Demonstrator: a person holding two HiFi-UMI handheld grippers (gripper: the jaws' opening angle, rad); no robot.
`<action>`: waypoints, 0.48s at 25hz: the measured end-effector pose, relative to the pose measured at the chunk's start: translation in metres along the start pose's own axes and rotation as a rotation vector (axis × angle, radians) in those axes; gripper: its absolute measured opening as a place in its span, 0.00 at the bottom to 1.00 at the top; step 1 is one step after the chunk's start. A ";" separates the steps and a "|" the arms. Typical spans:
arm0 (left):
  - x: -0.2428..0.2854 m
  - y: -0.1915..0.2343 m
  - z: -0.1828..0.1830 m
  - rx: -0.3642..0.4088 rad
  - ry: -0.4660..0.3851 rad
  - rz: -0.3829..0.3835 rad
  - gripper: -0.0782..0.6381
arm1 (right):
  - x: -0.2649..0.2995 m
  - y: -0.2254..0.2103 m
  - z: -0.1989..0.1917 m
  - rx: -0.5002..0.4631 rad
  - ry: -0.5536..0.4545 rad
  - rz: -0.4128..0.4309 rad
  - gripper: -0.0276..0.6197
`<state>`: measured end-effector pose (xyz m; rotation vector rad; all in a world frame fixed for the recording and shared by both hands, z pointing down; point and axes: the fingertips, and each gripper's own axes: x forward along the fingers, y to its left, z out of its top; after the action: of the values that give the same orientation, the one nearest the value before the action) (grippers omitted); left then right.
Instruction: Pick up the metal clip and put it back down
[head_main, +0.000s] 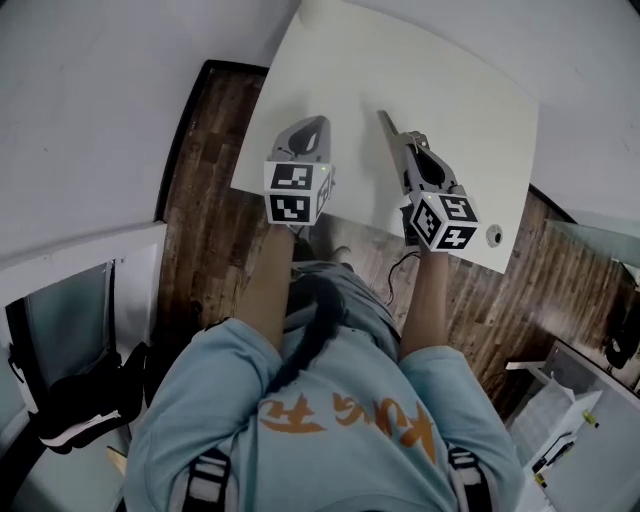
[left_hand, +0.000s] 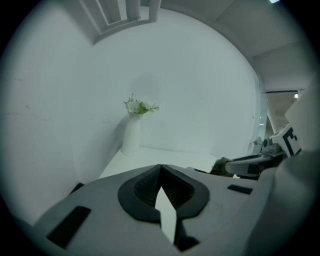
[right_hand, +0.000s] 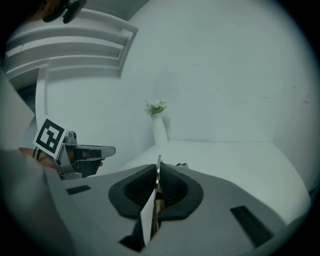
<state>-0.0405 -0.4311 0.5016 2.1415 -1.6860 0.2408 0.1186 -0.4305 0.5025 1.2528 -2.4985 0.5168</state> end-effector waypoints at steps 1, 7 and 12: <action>-0.001 0.005 0.007 0.001 -0.013 0.005 0.13 | -0.001 0.000 0.009 -0.012 -0.019 -0.017 0.10; 0.001 0.021 0.042 0.015 -0.079 -0.002 0.13 | -0.001 0.004 0.056 -0.131 -0.114 -0.112 0.10; 0.009 0.056 0.044 -0.015 -0.064 0.042 0.13 | 0.005 0.014 0.066 -0.185 -0.126 -0.140 0.10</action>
<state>-0.0967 -0.4675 0.4764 2.1257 -1.7641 0.1718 0.0979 -0.4558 0.4433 1.4115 -2.4682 0.1742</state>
